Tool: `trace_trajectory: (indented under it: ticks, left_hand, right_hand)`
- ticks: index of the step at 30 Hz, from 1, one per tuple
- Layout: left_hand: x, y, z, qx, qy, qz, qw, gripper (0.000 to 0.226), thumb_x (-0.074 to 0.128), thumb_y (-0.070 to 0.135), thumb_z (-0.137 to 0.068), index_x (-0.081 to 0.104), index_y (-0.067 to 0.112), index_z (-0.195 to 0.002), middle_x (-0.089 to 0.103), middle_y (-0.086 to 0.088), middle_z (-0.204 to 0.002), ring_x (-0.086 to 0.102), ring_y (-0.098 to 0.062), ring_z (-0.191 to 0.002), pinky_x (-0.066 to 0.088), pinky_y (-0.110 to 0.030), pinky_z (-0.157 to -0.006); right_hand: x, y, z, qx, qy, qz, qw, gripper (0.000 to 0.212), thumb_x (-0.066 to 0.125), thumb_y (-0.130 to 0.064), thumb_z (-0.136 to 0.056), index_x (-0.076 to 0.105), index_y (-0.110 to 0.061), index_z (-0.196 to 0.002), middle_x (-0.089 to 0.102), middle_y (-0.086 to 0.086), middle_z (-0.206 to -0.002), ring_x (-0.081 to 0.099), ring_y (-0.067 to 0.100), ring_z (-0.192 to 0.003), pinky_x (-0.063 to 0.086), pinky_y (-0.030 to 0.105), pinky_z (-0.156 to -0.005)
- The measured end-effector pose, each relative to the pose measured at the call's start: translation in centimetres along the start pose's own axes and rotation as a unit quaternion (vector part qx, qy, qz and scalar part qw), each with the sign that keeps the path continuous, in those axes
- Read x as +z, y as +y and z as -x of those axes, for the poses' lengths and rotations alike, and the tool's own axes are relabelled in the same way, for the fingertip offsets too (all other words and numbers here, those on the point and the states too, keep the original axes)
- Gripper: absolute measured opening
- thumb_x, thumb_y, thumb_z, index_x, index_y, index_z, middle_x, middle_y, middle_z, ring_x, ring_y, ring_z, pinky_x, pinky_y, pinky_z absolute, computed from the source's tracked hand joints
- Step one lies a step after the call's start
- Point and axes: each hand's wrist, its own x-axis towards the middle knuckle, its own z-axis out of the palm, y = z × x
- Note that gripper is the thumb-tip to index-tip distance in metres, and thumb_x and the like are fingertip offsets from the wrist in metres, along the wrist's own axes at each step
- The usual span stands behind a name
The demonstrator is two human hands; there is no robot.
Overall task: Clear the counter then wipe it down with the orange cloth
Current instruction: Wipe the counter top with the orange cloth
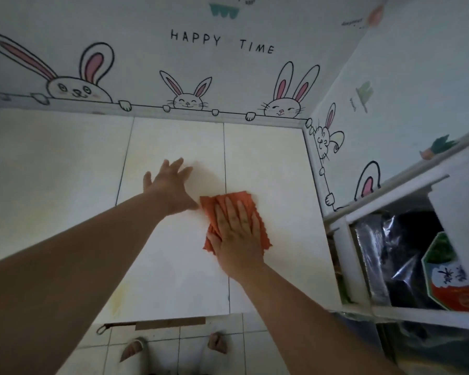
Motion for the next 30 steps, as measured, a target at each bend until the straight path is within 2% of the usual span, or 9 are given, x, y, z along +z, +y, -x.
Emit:
trace_trajectory:
  ticks: [6, 11, 15, 18, 21, 24, 27, 30]
  left_hand:
    - [0.6, -4.4, 1.2, -0.04, 0.01, -0.058, 0.997, 0.109, 0.061, 0.076, -0.063, 0.004, 0.04, -0.149, -0.014, 0.009, -0.159, -0.018, -0.019, -0.145, -0.007, -0.055, -0.114]
    - [1.2, -6.7, 1.3, -0.024, -0.017, -0.087, 0.996, 0.117, 0.06, 0.083, -0.054, 0.0, 0.045, -0.147, -0.011, 0.01, -0.159, -0.006, -0.014, -0.147, -0.009, -0.057, -0.111]
    - [1.1, -6.9, 0.9, -0.018, -0.015, -0.093, 0.995, 0.119, 0.059, 0.085, -0.05, 0.001, 0.047, -0.146, -0.009, 0.011, -0.159, -0.001, -0.01, -0.147, -0.01, -0.057, -0.111]
    - [0.8, -6.7, 1.0, -0.017, -0.013, -0.096, 0.995, 0.12, 0.062, 0.084, -0.048, 0.005, 0.046, -0.146, -0.005, 0.01, -0.16, 0.003, -0.009, -0.146, -0.01, -0.055, -0.112]
    - [0.3, -6.4, 1.2, -0.009, -0.006, -0.103, 0.995, 0.121, 0.062, 0.083, -0.047, 0.008, 0.044, -0.147, 0.0, 0.007, -0.16, 0.01, -0.01, -0.146, -0.008, -0.05, -0.115]
    - [-0.1, -6.3, 1.1, -0.001, -0.003, -0.108, 0.994, 0.121, 0.062, 0.084, -0.047, 0.007, 0.044, -0.147, 0.002, 0.005, -0.16, 0.017, -0.01, -0.144, -0.007, -0.045, -0.115]
    - [-0.1, -6.4, 1.0, -0.002, -0.01, -0.092, 0.996, 0.12, 0.064, 0.082, -0.047, 0.01, 0.043, -0.147, 0.0, 0.006, -0.161, 0.018, -0.01, -0.144, -0.005, -0.04, -0.116]
    - [0.2, -6.6, 1.0, 0.004, -0.003, -0.074, 0.997, 0.12, 0.068, 0.079, -0.048, 0.012, 0.042, -0.148, -0.001, 0.006, -0.161, 0.018, -0.01, -0.144, -0.002, -0.037, -0.117]
  right_hand:
    - [-0.9, -0.6, -6.1, 0.0, -0.019, -0.028, 0.999, 0.063, 0.015, -0.055, -0.097, -0.018, -0.036, -0.147, -0.026, -0.011, -0.156, -0.029, 0.016, -0.142, -0.021, 0.041, -0.113]
    - [-2.5, -1.3, -12.2, 0.016, -0.02, -0.034, 0.999, 0.062, 0.016, -0.058, -0.096, -0.009, -0.04, -0.149, -0.02, -0.011, -0.158, -0.023, 0.017, -0.144, -0.014, 0.044, -0.115]
    - [-3.9, -2.1, -16.6, 0.029, -0.046, -0.041, 0.998, 0.06, 0.013, -0.057, -0.096, -0.01, -0.04, -0.149, -0.022, -0.008, -0.158, -0.023, 0.019, -0.144, -0.015, 0.046, -0.115]
    - [-3.5, -2.8, -15.9, 0.021, -0.018, -0.048, 0.998, 0.058, 0.014, -0.054, -0.098, -0.007, -0.038, -0.15, -0.018, -0.007, -0.159, -0.02, 0.019, -0.145, -0.013, 0.045, -0.116]
    - [-1.6, -3.4, -11.8, -0.051, 0.038, -0.039, 0.997, 0.058, 0.014, -0.056, -0.096, -0.006, -0.042, -0.149, -0.012, -0.01, -0.16, -0.018, 0.017, -0.146, -0.012, 0.043, -0.116]
    - [-0.9, -2.9, -10.4, -0.076, 0.035, -0.026, 0.996, 0.059, 0.007, -0.063, -0.09, -0.004, -0.049, -0.147, -0.005, -0.014, -0.16, -0.015, 0.014, -0.146, -0.012, 0.04, -0.116]
    - [-2.6, -1.8, -14.9, -0.044, 0.027, -0.017, 0.999, 0.055, 0.017, -0.062, -0.093, 0.004, -0.052, -0.146, -0.002, -0.013, -0.161, -0.011, 0.015, -0.147, -0.008, 0.04, -0.117]
    - [-4.1, -1.5, -20.0, 0.054, -0.001, -0.049, 0.997, 0.055, 0.018, -0.059, -0.095, 0.006, -0.048, -0.147, -0.008, -0.01, -0.161, -0.012, 0.018, -0.146, -0.009, 0.045, -0.116]
